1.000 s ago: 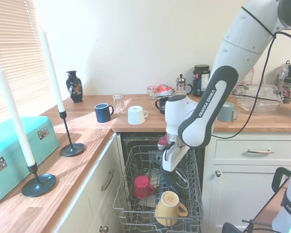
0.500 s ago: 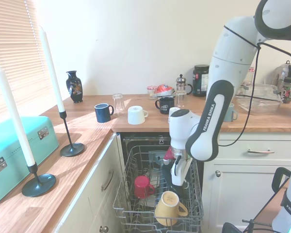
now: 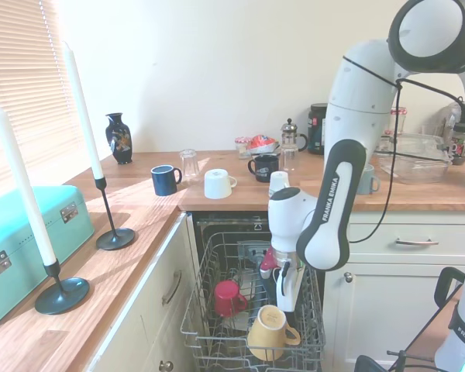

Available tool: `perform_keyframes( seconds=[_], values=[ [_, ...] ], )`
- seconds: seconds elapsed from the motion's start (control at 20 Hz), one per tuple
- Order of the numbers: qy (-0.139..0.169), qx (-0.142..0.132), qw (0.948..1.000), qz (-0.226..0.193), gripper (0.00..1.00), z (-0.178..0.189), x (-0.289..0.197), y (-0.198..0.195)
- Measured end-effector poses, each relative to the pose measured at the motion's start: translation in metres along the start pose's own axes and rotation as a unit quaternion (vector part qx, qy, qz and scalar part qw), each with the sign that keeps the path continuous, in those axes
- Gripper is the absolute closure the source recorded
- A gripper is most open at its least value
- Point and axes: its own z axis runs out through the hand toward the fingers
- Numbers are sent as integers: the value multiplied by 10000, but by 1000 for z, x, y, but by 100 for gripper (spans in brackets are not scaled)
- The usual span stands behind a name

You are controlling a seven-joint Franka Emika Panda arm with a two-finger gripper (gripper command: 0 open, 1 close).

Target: Transfer the yellow mug from the dishwasher to the counter

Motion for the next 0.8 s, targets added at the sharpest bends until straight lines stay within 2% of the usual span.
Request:
perform_keyframes(
  seconds=[0.4, 0.8],
  values=[
    [75, -42, 9997, -222, 0, 30, 13, -9],
    [124, 55, 9994, -306, 0, 70, 17, -13]
  ],
)
